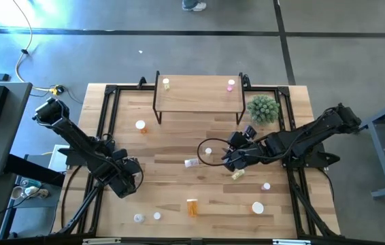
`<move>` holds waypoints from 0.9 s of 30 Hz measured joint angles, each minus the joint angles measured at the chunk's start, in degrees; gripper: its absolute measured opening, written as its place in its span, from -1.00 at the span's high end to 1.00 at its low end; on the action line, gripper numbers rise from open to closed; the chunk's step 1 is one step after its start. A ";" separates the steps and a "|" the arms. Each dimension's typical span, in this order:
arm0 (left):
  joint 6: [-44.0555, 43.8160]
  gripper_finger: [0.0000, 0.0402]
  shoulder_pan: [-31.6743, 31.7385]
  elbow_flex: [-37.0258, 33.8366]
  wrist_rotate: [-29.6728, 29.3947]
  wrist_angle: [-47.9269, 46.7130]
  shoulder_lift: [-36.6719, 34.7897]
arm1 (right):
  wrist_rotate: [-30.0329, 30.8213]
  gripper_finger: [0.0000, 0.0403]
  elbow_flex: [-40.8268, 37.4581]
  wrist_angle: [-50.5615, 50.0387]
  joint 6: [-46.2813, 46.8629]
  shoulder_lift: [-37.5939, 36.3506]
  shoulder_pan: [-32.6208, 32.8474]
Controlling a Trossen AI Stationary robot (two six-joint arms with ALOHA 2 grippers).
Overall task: Pick and place medicine bottles onto shelf by color
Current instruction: Put the left transparent pill bottle on the shelf
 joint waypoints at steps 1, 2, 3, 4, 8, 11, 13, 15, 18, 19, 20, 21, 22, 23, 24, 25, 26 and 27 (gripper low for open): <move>0.18 0.28 0.00 0.00 -0.10 0.08 0.00 | 0.00 -0.02 0.00 0.02 0.00 0.00 0.00; 0.17 0.31 -0.02 0.00 -0.14 0.10 0.00 | 0.00 -0.02 0.00 0.02 0.02 0.00 0.00; 0.17 0.34 -0.01 0.00 -0.17 0.14 0.00 | 0.00 -0.02 0.00 0.02 0.00 0.00 0.00; 0.20 0.36 0.00 0.00 -0.17 0.19 0.00 | 0.00 -0.02 0.00 0.02 0.02 0.00 0.00; 0.19 0.35 0.00 0.02 -0.17 1.43 0.00 | 0.00 -0.02 0.00 0.02 0.00 0.00 0.00; 0.79 0.32 0.08 0.02 -0.17 3.21 0.00 | 0.00 -0.02 0.00 0.01 0.02 0.00 0.00; 1.42 0.32 0.74 0.56 -0.02 3.39 -0.07 | 0.00 -0.02 0.00 0.02 0.02 0.00 0.00; 2.16 0.33 1.95 1.55 0.26 3.37 -0.20 | 0.00 -0.02 0.00 0.02 0.02 0.00 0.00; 5.30 0.33 4.11 3.67 -0.13 3.40 -0.24 | 0.00 -0.02 0.00 0.02 0.02 0.00 0.00; 6.72 0.33 4.89 4.50 -0.42 3.41 -0.38 | 0.00 -0.02 0.00 0.02 0.01 0.00 0.00; 8.27 0.33 5.85 5.41 -0.84 3.40 -0.44 | 0.00 -0.02 0.00 0.02 0.02 0.00 0.00; 10.04 0.33 6.94 6.42 -1.14 3.43 -0.44 | 0.00 -0.02 0.00 0.02 0.02 0.00 0.00; 12.02 0.33 8.20 7.37 -1.25 3.45 -0.44 | 0.00 -0.02 0.00 0.02 0.02 0.00 -0.01; 14.13 0.33 9.66 8.36 -1.37 3.44 -0.44 | 0.00 -0.02 0.00 0.02 0.02 0.00 0.00; 16.26 0.33 11.11 9.44 -1.48 3.43 -0.44 | 0.00 -0.02 0.00 0.02 0.07 0.00 0.00; 18.69 0.33 12.64 10.53 -1.61 3.44 -0.44 | 0.00 -0.02 0.00 0.02 0.17 0.00 0.00; 21.13 0.33 14.29 11.59 -1.91 3.51 -0.44 | 0.00 -0.02 0.00 0.02 0.34 0.00 0.00; 23.59 0.33 15.93 12.66 -2.33 3.52 -0.44 | 0.00 -0.02 0.00 0.02 0.54 0.00 0.00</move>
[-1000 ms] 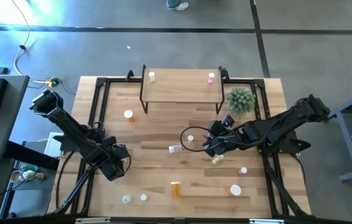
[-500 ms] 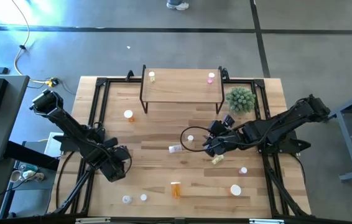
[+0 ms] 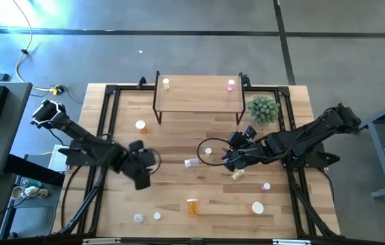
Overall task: Pick and place medicine bottles onto shelf by color
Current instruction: Put the left transparent pill bottle on the shelf
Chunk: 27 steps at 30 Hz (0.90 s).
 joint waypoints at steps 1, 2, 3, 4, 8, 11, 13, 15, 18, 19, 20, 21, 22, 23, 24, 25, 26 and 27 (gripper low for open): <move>2.40 0.33 1.71 1.05 -0.37 0.00 0.00 | 0.00 -0.02 0.00 0.00 0.00 0.00 -0.02; 4.92 0.33 3.68 2.09 -0.65 0.00 0.00 | 0.00 -0.02 0.00 0.00 0.04 0.00 0.00; 7.38 0.33 5.71 3.12 -0.71 0.00 0.00 | 0.00 -0.02 0.00 0.00 0.06 0.00 0.00; 9.68 0.33 7.71 4.09 -0.82 0.00 0.00 | 0.00 -0.02 0.00 0.00 0.08 0.00 0.00; 18.40 0.33 16.12 7.87 -0.03 -0.07 0.00 | 0.00 -0.02 0.00 0.12 1.20 0.00 -0.11; 24.52 0.32 22.95 10.98 1.41 -0.14 0.00 | 0.00 -0.02 0.00 0.48 2.02 0.00 -0.17; 28.32 0.32 27.53 13.01 2.74 -0.04 -0.02 | 0.00 -0.02 0.00 0.48 2.47 0.00 -0.17; 32.07 0.32 32.08 14.99 4.47 -0.09 0.00 | 0.00 -0.02 0.00 0.47 2.52 0.00 -0.17; 36.18 0.32 38.41 17.68 6.53 -0.03 -0.02 | 1.14 -0.02 0.00 0.54 2.87 0.00 -0.17; 37.24 0.32 40.43 18.50 7.11 -0.04 -0.01 | 1.82 -0.02 0.00 0.82 3.63 0.00 -0.17; 38.28 0.32 42.35 19.28 7.66 0.04 0.00 | 2.23 -0.02 0.00 1.27 3.94 0.00 -0.17; 39.41 0.32 44.21 20.08 8.09 0.27 0.00 | 2.76 -0.02 0.00 1.87 3.85 0.00 -0.17; 40.65 0.32 45.92 20.90 8.57 0.73 0.00 | 3.37 -0.02 0.00 2.38 3.62 0.00 -0.17; 41.95 0.32 47.55 21.66 9.22 1.12 0.00 | 3.69 -0.02 0.02 2.81 3.36 0.00 -0.18; 43.17 0.32 49.14 22.57 9.51 1.29 0.15 | 4.07 -0.02 0.02 3.09 2.60 0.00 -0.20; 44.14 0.32 50.46 23.74 9.90 1.52 0.46 | 4.36 -0.02 0.02 3.35 2.16 0.00 -0.31; 44.74 0.32 51.69 24.97 10.41 1.70 0.89 | 4.44 -0.02 0.02 3.50 1.48 0.00 -0.54; 45.24 0.32 52.90 26.31 10.69 1.63 1.31 | 4.44 -0.02 0.02 3.46 1.15 0.00 -0.68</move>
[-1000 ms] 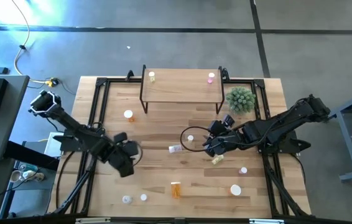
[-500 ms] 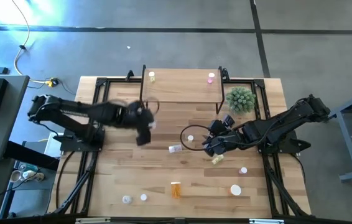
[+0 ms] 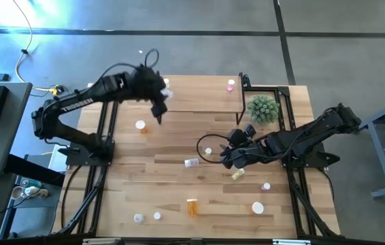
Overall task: Pick and place medicine bottles onto shelf by color
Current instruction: Put the left transparent pill bottle on the shelf
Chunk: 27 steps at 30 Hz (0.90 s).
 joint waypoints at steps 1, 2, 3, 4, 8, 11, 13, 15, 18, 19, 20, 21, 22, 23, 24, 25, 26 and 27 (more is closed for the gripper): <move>0.55 0.32 1.10 1.50 0.24 -0.05 0.53 | -0.03 -0.02 0.00 -0.08 -0.14 0.00 -0.30; 1.28 0.32 2.10 3.11 0.52 0.03 1.12 | -0.04 -0.02 0.00 -0.22 -0.16 0.00 -0.60; 2.10 0.32 3.00 4.67 0.84 0.08 1.81 | -0.02 -0.02 0.00 -0.45 -0.16 0.00 -0.90; 2.96 0.32 4.01 6.41 1.31 -0.07 2.79 | -0.02 -0.02 0.00 -0.52 -0.16 0.00 -1.23; 3.63 0.32 7.58 14.07 1.73 -2.71 7.88 | -0.04 -0.02 0.00 -0.51 -0.16 0.00 -2.65; 4.01 0.32 9.49 20.10 2.98 -5.00 12.47 | -0.05 -0.02 0.00 -0.51 -0.16 0.00 -3.66; 4.01 0.32 10.46 23.10 5.30 -6.26 15.51 | -0.28 -0.02 0.00 -0.53 -0.16 0.00 -4.08; 4.01 0.32 10.81 25.52 7.15 -6.80 18.25 | -0.95 -0.02 0.00 -0.54 -0.17 0.00 -4.37; 3.99 0.32 10.82 27.73 8.43 -7.62 21.55 | -1.20 -0.02 0.00 -0.86 -0.16 0.00 -4.39; 4.01 0.32 10.82 28.09 8.46 -7.75 22.63 | -1.24 -0.02 0.00 -1.02 -0.16 0.00 -4.39; 4.01 0.32 10.80 28.16 8.60 -8.01 23.61 | -1.25 -0.02 0.00 -1.02 -0.18 0.02 -4.39; 4.01 0.32 10.77 28.16 8.78 -8.19 24.52 | -1.25 -0.02 0.00 -0.99 -0.16 0.02 -4.39; 4.01 0.32 10.61 28.16 9.24 -8.24 25.53 | -1.25 -0.02 0.00 -1.02 -0.18 0.03 -4.39; 4.00 0.32 10.46 28.16 9.86 -8.48 26.50 | -1.25 -0.02 0.00 -1.04 -0.16 0.04 -4.39; 4.00 0.32 10.35 28.16 10.16 -8.79 27.42 | -1.24 -0.02 0.00 -1.10 -0.16 0.04 -4.39; 3.99 0.32 10.28 28.16 10.40 -8.93 28.46 | -1.24 -0.02 0.00 -1.32 -0.16 0.04 -4.39; 4.01 0.32 10.05 28.16 10.49 -8.91 29.41 | -1.25 -0.02 0.00 -1.56 -0.18 0.04 -4.39; 4.01 0.32 9.85 28.16 10.48 -8.91 30.39 | -1.24 -0.02 0.00 -1.68 -0.18 0.04 -4.39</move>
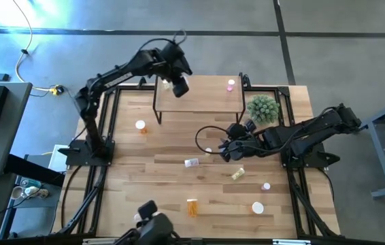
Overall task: Pick and place medicine bottles onto shelf by color
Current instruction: Put the left transparent pill bottle on the shelf
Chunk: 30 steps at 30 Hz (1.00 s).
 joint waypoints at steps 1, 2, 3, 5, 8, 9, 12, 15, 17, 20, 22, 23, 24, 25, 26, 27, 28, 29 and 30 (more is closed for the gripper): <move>0.00 0.32 -0.24 0.00 0.01 0.02 0.91 | 0.02 -0.02 0.00 -0.13 0.00 0.00 0.00; 0.00 0.32 -0.37 0.00 0.01 0.02 1.81 | 0.02 -0.02 0.00 -0.38 -0.10 0.00 0.00; 0.00 0.32 -0.53 0.00 0.00 0.04 2.59 | 0.02 -0.02 0.00 -0.44 -0.54 0.02 0.00; 0.01 0.32 -0.96 0.00 0.00 0.08 4.05 | 0.02 -0.02 0.00 -0.38 -1.25 0.02 0.00; 0.49 0.32 -1.08 0.22 -0.19 0.90 4.90 | 0.02 -0.02 0.00 -0.39 -1.49 0.02 0.00; 0.62 0.32 -1.08 0.22 -0.22 0.97 4.96 | 0.02 -0.02 0.00 -0.41 -1.51 0.02 0.00; 0.43 0.32 -1.08 0.22 -0.41 1.11 4.97 | 0.02 -0.02 0.00 -0.65 -1.51 0.02 0.00; 0.05 0.32 -1.04 0.15 -0.84 1.02 4.72 | 0.04 -0.02 0.00 -0.82 -1.51 0.04 0.00; 0.00 0.32 -1.01 0.13 -0.87 1.05 4.72 | 0.02 -0.02 0.00 -0.82 -1.51 0.04 0.00; 0.00 0.32 -0.80 0.11 -0.88 1.07 4.72 | 0.02 -0.02 0.00 -0.90 -1.51 0.04 0.02; 0.00 0.32 -0.80 0.08 -0.96 1.29 4.71 | 0.02 -0.02 0.00 -0.96 -1.51 0.04 0.02; 0.00 0.32 -0.80 0.05 -1.05 1.48 4.70 | 0.02 -0.02 0.00 -1.00 -1.49 0.04 0.02; 0.00 0.32 -0.80 0.04 -1.08 1.71 4.71 | 0.02 -0.02 0.00 -1.00 -1.48 0.04 0.02; -0.02 0.32 -0.80 0.02 -1.09 1.90 4.71 | 0.02 -0.02 0.00 -1.01 -1.44 0.04 0.02; -0.04 0.32 -0.80 0.00 -1.09 1.99 4.72 | 0.02 -0.02 0.00 -1.02 -1.44 0.04 0.02; -0.04 0.32 -0.78 0.00 -1.09 2.03 4.72 | 0.02 -0.02 0.00 -1.02 -1.43 0.04 0.02; -0.02 0.32 -0.78 0.00 -1.09 2.07 4.72 | 0.02 -0.02 0.00 -1.02 -1.40 0.04 0.02; -0.02 0.32 -0.78 0.00 -1.11 2.13 4.72 | 0.02 -0.02 0.00 -1.02 -1.36 0.04 0.02; -0.02 0.31 -0.78 0.00 -1.11 2.14 4.72 | 0.02 -0.02 0.00 -1.02 -1.34 0.04 0.02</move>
